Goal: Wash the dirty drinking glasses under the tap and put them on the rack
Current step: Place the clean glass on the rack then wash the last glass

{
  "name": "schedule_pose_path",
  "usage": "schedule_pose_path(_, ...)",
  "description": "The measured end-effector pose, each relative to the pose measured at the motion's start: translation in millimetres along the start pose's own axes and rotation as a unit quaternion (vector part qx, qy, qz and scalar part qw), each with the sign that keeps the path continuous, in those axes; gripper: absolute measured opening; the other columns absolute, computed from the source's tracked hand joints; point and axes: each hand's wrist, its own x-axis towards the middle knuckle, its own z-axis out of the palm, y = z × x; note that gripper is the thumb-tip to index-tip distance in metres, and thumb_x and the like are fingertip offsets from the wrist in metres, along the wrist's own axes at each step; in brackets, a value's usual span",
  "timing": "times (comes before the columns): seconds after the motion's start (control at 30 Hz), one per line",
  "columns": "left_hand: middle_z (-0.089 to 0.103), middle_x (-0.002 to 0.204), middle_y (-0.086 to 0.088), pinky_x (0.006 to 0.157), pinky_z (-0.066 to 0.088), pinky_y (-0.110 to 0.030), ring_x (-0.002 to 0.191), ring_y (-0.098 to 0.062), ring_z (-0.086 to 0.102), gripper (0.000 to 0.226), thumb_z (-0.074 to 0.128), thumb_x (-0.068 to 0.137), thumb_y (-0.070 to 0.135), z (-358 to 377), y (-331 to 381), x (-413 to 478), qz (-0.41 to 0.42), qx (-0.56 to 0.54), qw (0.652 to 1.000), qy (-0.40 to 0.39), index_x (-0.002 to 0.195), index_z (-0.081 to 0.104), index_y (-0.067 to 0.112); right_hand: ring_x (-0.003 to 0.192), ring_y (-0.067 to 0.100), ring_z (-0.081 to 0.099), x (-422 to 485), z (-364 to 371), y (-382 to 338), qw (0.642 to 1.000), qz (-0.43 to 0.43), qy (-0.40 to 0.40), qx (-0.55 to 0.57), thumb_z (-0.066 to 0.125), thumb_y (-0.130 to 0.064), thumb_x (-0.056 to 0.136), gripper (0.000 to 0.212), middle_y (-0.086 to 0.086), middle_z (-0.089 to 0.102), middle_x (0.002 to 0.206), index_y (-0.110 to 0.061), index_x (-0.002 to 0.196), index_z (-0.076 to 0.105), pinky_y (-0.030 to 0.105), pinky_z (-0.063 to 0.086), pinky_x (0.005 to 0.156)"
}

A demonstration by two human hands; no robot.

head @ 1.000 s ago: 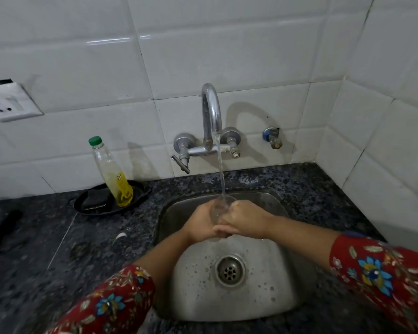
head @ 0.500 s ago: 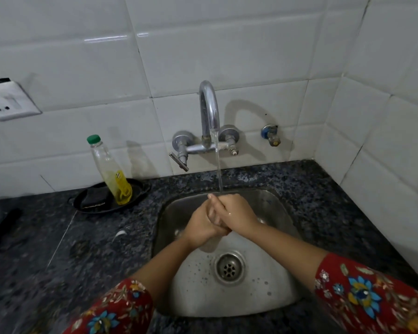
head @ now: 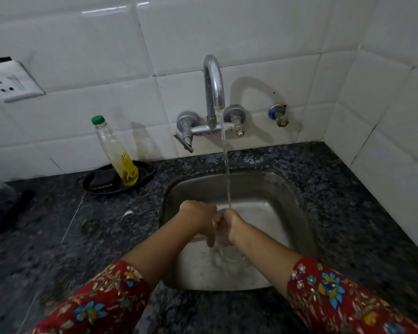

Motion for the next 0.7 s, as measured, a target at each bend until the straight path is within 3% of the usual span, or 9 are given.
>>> schedule_pose_path(0.1,0.053,0.134,-0.003,0.093,0.051,-0.036,0.114,-0.022,0.057,0.08,0.074,0.078,0.046,0,-11,2,0.049,-0.262,0.963,-0.032,0.143,0.035,0.023,0.047,0.02,0.053,-1,-3,-13,0.998,-0.047,0.033,-0.014,0.029,-0.009,0.096,0.041,0.008,0.057,0.055,-0.006,0.064,0.055,0.027,0.044,0.044)
schedule_pose_path(0.2,0.053,0.107,0.005,0.067,0.051,-0.009,0.086,-0.004,0.057,0.041,0.063,0.092,0.018,8,-11,9,0.104,-0.522,0.847,0.001,0.127,0.042,0.024,0.075,0.024,0.059,2,-3,-30,0.986,-0.123,0.053,-0.099,0.031,-0.011,0.098,0.036,0.014,0.066,0.092,-0.001,0.098,0.065,0.036,0.052,0.07)
schedule_pose_path(0.27,0.054,0.099,0.007,0.065,0.05,-0.008,0.083,-0.002,0.057,0.035,0.062,0.092,0.018,12,-9,16,0.112,-0.602,0.79,0.031,0.122,0.044,0.019,0.09,0.026,0.06,2,-3,-35,0.955,-0.206,0.068,-0.203,0.033,-0.017,0.1,0.034,0.015,0.065,0.109,-0.004,0.113,0.061,0.038,0.05,0.087)
schedule_pose_path(0.37,0.065,0.102,-0.005,0.081,0.056,-0.027,0.092,-0.014,0.065,0.047,0.074,0.08,0.025,19,-14,34,0.116,-0.654,0.746,0.051,0.119,0.056,0.006,0.1,0.025,0.061,-13,-9,-40,0.83,-0.388,0.082,-0.393,0.036,-0.022,0.101,0.029,0.01,0.066,0.11,-0.01,0.109,0.06,0.035,0.048,0.088)
schedule_pose_path(0.43,0.071,0.091,-0.006,0.08,0.055,-0.028,0.086,-0.017,0.067,0.035,0.079,0.068,0.015,19,-22,36,0.147,-0.682,0.714,0.059,0.101,0.069,0.005,0.092,0.024,0.064,-24,-20,-44,0.737,-0.486,0.004,-0.469,0.037,-0.026,0.1,0.03,0.008,0.069,0.098,-0.01,0.099,0.062,0.037,0.049,0.082)
schedule_pose_path(0.5,0.069,0.089,-0.01,0.083,0.054,-0.031,0.086,-0.019,0.066,0.042,0.079,0.057,0.014,16,-29,35,0.185,-0.69,0.696,0.066,0.095,0.069,-0.002,0.085,0.02,0.062,-35,-35,-53,0.628,-0.54,-0.071,-0.556,0.035,-0.031,0.099,0.033,0.005,0.067,0.092,-0.012,0.096,0.061,0.033,0.047,0.077)
schedule_pose_path(0.57,0.067,0.093,-0.013,0.086,0.052,-0.036,0.089,-0.021,0.064,0.048,0.078,0.059,0.008,13,-30,35,0.209,-0.683,0.697,0.07,0.103,0.065,-0.008,0.083,0.021,0.058,-38,-47,-63,0.548,-0.572,-0.068,-0.606,0.034,-0.034,0.097,0.036,0.006,0.065,0.087,-0.011,0.092,0.061,0.027,0.042,0.081)
schedule_pose_path(0.63,0.068,0.091,-0.006,0.087,0.05,-0.04,0.088,-0.018,0.064,0.043,0.079,0.059,0.01,8,-23,38,0.204,-0.668,0.71,0.091,0.1,0.068,0.003,0.081,0.021,0.061,-38,-49,-69,0.575,-0.587,-0.026,-0.57,0.04,-0.034,0.096,0.035,0.005,0.069,0.082,-0.012,0.086,0.066,0.027,0.036,0.098)
schedule_pose_path(0.7,0.07,0.09,0.002,0.089,0.054,-0.044,0.087,-0.014,0.066,0.044,0.079,0.055,0.022,3,-7,41,0.148,-0.636,0.742,0.15,0.097,0.067,0.016,0.078,0.018,0.067,-37,-39,-71,0.674,-0.548,0.008,-0.495,0.049,-0.029,0.096,0.032,0.001,0.074,0.079,-0.013,0.08,0.071,0.03,0.03,0.107)
